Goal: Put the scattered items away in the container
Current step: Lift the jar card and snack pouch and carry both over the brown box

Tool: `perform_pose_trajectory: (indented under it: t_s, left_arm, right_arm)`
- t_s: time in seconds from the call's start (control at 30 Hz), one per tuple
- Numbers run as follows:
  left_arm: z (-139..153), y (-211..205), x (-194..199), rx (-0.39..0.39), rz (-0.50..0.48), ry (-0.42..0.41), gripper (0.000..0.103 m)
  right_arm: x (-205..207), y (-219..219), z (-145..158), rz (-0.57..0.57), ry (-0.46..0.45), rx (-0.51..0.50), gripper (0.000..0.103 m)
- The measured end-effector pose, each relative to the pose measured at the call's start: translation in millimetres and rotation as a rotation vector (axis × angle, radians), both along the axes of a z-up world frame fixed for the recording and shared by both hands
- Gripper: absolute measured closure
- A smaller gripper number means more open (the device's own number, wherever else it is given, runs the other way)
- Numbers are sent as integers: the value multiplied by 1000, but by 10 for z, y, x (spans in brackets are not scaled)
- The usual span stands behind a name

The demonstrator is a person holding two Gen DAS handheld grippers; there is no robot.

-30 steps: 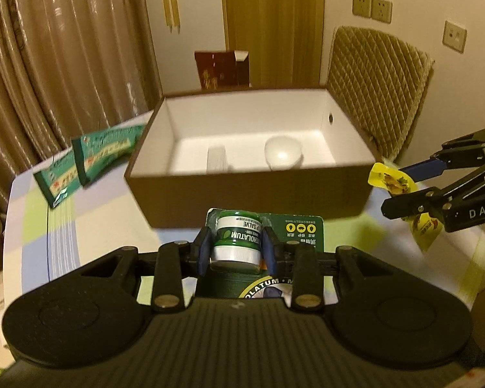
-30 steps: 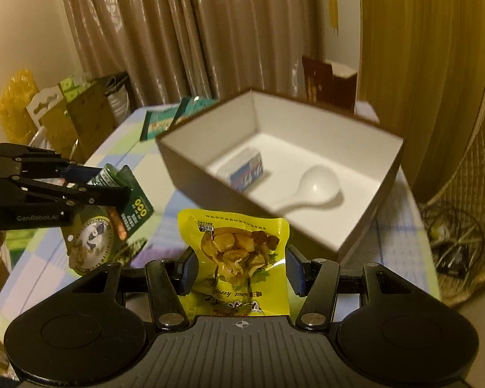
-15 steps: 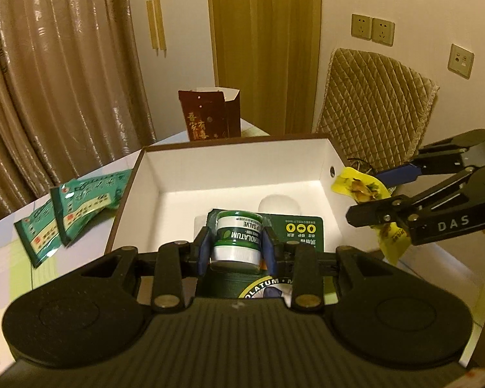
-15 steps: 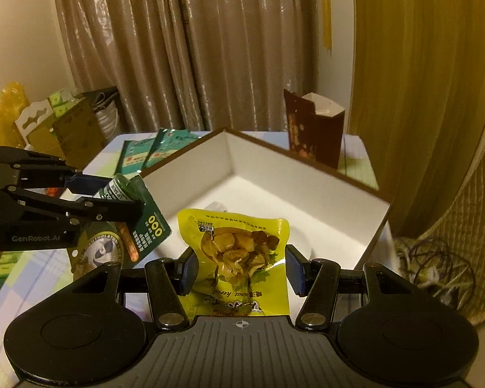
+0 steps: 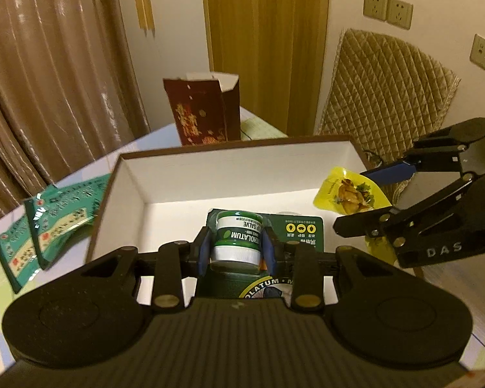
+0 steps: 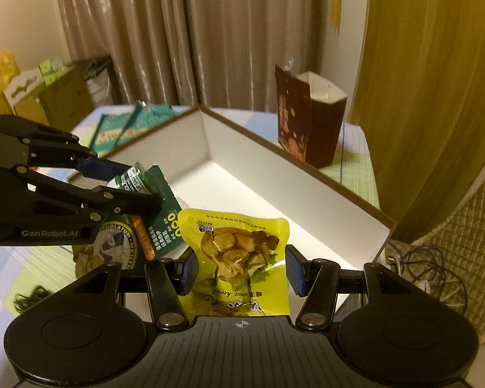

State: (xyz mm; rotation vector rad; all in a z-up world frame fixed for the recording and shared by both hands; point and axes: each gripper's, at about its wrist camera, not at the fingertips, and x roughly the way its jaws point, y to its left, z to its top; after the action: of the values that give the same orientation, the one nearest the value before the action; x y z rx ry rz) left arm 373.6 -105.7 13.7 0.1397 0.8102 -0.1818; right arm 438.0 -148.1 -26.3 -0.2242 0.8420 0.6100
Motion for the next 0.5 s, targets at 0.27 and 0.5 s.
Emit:
perform_pose_trajectory:
  t_s: [0.27, 0.5]
  left_arm:
    - [-342, -59, 336, 53, -42, 84, 75]
    - [-593, -89, 535, 86, -48, 142, 75]
  right_arm:
    - [184, 80, -307, 41, 55, -88, 51]
    - [300, 121, -510, 49, 94, -148, 51]
